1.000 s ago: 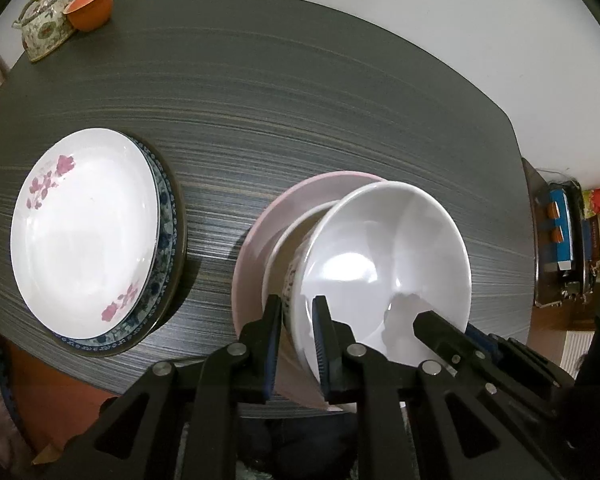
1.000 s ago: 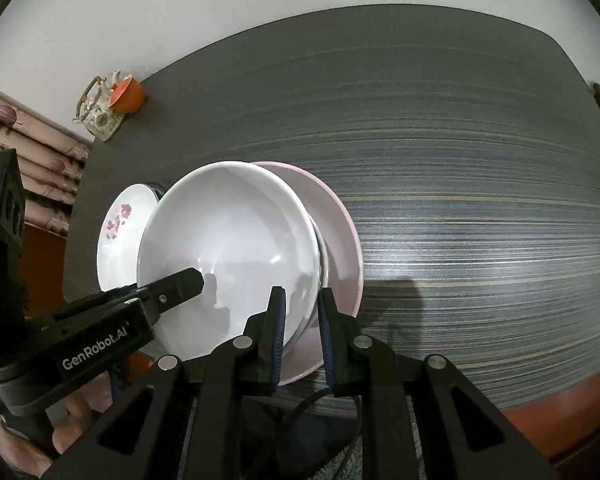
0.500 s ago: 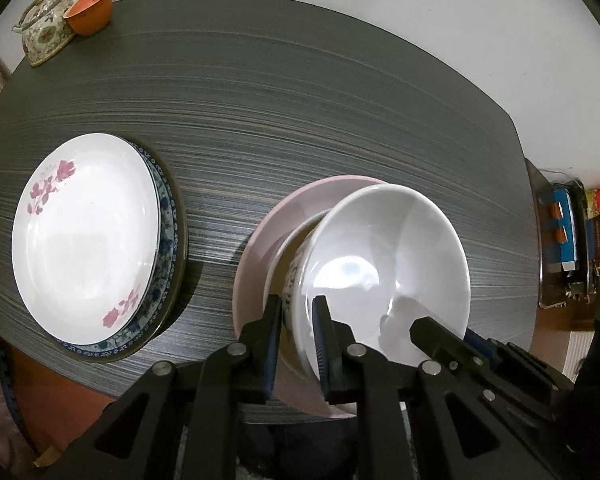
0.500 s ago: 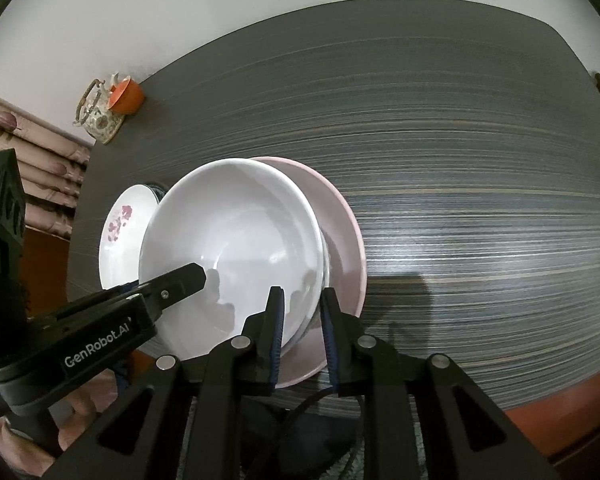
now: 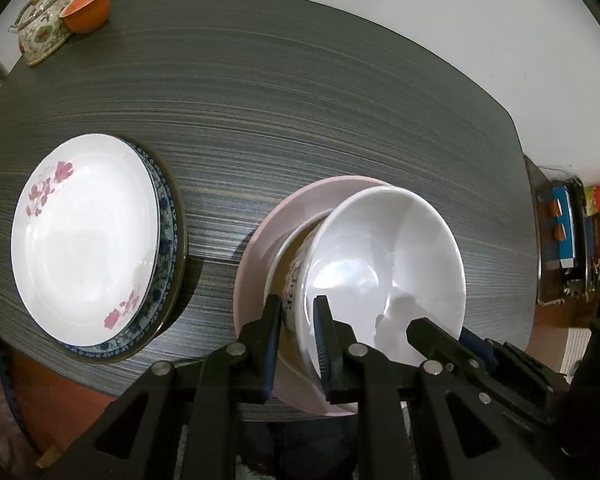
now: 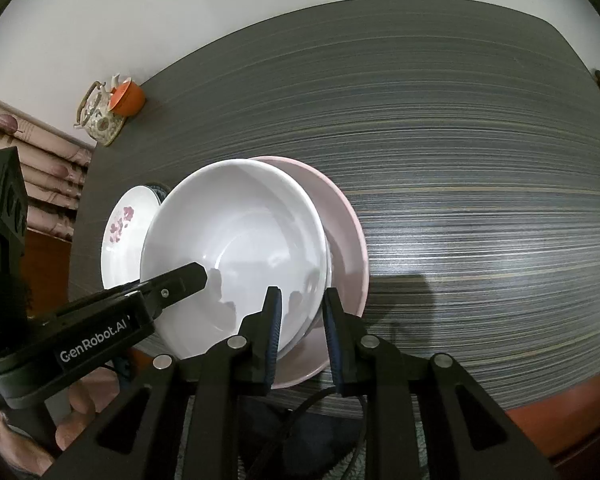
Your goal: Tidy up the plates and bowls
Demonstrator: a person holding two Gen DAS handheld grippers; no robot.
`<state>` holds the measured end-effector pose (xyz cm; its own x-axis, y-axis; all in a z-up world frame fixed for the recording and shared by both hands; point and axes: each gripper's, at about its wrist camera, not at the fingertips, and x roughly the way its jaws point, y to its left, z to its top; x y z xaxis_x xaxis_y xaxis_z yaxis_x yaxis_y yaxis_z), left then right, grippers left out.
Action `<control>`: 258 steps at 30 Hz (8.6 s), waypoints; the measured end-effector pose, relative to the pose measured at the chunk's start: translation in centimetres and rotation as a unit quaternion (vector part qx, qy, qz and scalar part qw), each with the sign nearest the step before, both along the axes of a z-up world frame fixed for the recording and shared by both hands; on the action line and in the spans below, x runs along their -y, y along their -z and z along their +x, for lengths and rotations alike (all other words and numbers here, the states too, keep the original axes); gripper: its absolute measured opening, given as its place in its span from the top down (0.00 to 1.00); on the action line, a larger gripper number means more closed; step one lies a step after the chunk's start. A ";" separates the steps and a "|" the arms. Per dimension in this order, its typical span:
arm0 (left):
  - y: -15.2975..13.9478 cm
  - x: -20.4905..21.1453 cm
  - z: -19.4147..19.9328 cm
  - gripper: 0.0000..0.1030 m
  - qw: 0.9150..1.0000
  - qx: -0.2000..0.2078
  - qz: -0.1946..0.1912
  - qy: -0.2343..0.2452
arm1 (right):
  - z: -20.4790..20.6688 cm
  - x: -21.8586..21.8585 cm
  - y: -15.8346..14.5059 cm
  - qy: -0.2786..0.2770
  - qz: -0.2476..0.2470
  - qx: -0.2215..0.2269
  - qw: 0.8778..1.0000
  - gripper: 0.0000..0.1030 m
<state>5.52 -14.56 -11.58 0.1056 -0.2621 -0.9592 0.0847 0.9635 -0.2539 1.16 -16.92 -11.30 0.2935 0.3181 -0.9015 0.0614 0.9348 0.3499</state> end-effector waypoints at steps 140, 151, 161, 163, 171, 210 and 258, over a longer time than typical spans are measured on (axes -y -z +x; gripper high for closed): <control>0.2 -5.0 0.0 0.94 0.997 0.033 -0.046 -0.056 | 2.0 0.1 0.0 0.060 -0.036 -0.015 0.997 0.89; -2.6 -8.4 0.3 0.94 0.995 0.054 -0.035 -0.082 | 3.2 -2.7 -2.8 0.027 -0.036 0.002 0.999 0.89; -4.4 -13.9 0.2 0.94 0.991 0.066 -0.019 -0.118 | 4.3 -7.9 -4.5 -0.021 -0.030 0.011 0.999 0.89; -4.5 -15.2 0.1 0.94 0.989 0.066 -0.015 -0.128 | 4.5 -8.9 -4.6 -0.028 -0.028 0.010 0.999 0.89; -3.5 -19.3 -0.3 0.94 0.984 0.059 -0.010 -0.166 | 5.0 -13.1 -3.9 -0.064 -0.024 0.000 0.998 0.89; -1.2 -23.0 0.0 0.94 0.980 0.033 -0.028 -0.193 | 5.5 -18.5 -1.1 -0.101 -0.057 -0.021 0.993 0.87; -5.7 -18.2 -12.4 0.47 0.956 0.226 0.112 -0.152 | -5.3 -15.6 -3.6 -0.122 -0.066 0.185 0.973 0.04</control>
